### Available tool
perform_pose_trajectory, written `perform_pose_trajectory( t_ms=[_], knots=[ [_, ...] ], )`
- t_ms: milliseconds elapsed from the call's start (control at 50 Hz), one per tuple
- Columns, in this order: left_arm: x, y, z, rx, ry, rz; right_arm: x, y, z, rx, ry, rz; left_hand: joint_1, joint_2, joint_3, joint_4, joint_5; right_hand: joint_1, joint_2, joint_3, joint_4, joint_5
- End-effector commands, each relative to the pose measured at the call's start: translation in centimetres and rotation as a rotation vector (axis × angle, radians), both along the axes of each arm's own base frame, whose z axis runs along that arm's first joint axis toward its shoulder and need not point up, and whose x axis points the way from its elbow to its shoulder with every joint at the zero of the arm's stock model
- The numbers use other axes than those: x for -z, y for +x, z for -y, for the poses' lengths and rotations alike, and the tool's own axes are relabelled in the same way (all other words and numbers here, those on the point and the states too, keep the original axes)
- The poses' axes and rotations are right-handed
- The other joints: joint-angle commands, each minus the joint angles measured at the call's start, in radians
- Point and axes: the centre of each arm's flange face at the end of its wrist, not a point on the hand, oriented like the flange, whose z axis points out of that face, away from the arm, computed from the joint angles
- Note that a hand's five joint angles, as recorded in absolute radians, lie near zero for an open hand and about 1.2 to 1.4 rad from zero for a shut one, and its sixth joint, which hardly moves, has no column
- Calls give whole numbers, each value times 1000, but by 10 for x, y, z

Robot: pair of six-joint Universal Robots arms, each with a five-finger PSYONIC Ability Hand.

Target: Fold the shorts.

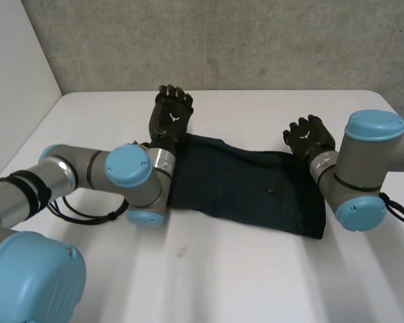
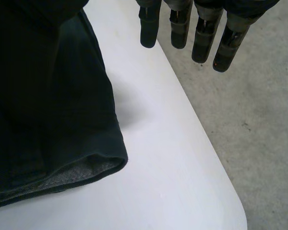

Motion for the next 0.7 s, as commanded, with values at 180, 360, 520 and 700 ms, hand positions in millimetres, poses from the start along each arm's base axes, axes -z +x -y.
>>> perform_pose_trajectory(
  t_ms=[180,360,520,700],
  knots=[
    [-61,32,-45,-19,-76,-88,-67,-33,-69,78,133,290,-41,-105,-112,-99,-109,-29,-50,-40,-59,-69],
    [-56,70,-96,2,283,-181,-31,-53,-112,69,418,369,-41,-105,-112,-99,-109,22,1,11,-8,-18],
    [-42,88,-125,-20,616,-277,7,-54,-112,65,495,384,-38,-101,-108,-95,-105,198,178,188,168,158],
    [-54,108,-104,-82,585,-353,21,-60,-89,97,421,347,-35,-98,-105,-92,-103,1193,1172,1182,1163,1152]
  ],
)
